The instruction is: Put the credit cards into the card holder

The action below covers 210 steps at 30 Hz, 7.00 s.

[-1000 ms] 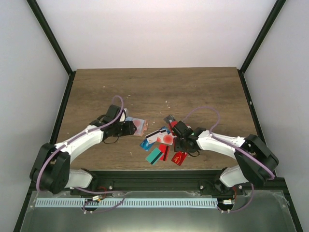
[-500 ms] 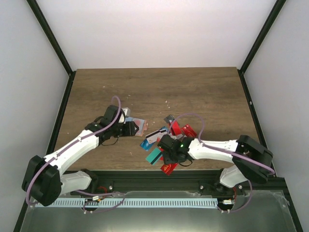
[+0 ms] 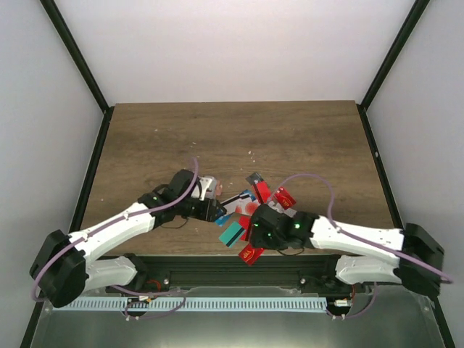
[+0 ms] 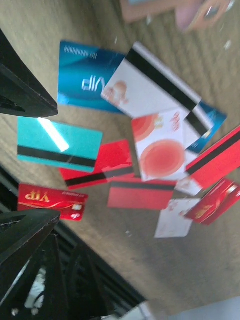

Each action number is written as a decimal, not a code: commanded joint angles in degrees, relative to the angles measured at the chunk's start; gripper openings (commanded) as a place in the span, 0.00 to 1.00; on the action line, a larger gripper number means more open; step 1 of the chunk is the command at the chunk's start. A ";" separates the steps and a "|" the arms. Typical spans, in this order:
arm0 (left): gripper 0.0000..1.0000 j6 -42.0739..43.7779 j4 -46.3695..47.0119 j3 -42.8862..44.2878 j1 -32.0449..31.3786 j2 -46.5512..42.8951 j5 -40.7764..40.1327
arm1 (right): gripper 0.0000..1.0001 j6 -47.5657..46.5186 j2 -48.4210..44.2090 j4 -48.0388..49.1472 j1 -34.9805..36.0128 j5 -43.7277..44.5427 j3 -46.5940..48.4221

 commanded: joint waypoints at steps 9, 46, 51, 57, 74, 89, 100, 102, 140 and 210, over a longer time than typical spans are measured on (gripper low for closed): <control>0.48 1.06 7.90 -3.09 -9.35 4.06 9.50 | 0.57 18.93 -15.72 12.32 0.80 -14.44 -17.54; 0.41 -4.61 30.95 -9.58 -17.91 26.75 17.88 | 0.21 29.19 -11.38 56.69 0.57 -7.27 -38.72; 0.40 -5.57 33.29 -9.38 -18.39 28.60 18.99 | 0.17 28.20 -11.62 59.08 0.31 -6.94 -39.26; 0.39 -6.07 34.33 -9.29 -18.41 29.43 19.14 | 0.06 27.30 -12.98 59.41 0.22 -7.64 -39.75; 0.42 0.54 -0.60 0.26 2.56 2.33 -5.35 | 0.01 1.04 -20.50 35.10 -15.85 -14.89 -16.99; 0.33 2.42 7.13 1.29 31.66 12.12 -11.46 | 0.01 -9.01 30.13 39.61 -21.55 -33.51 24.15; 0.28 3.93 12.74 2.90 36.27 24.71 -4.26 | 0.01 -11.73 46.59 32.82 -24.17 -44.01 37.92; 0.27 3.91 13.43 2.68 36.27 26.49 -2.80 | 0.01 -11.87 47.97 32.51 -24.63 -44.90 37.86; 0.21 2.04 13.92 -2.10 30.66 23.09 0.20 | 0.01 -15.60 50.72 31.14 -29.13 -45.31 35.00; 0.16 3.01 12.88 -3.46 30.38 21.98 -1.53 | 0.01 -4.92 51.52 42.79 -27.50 -47.63 30.17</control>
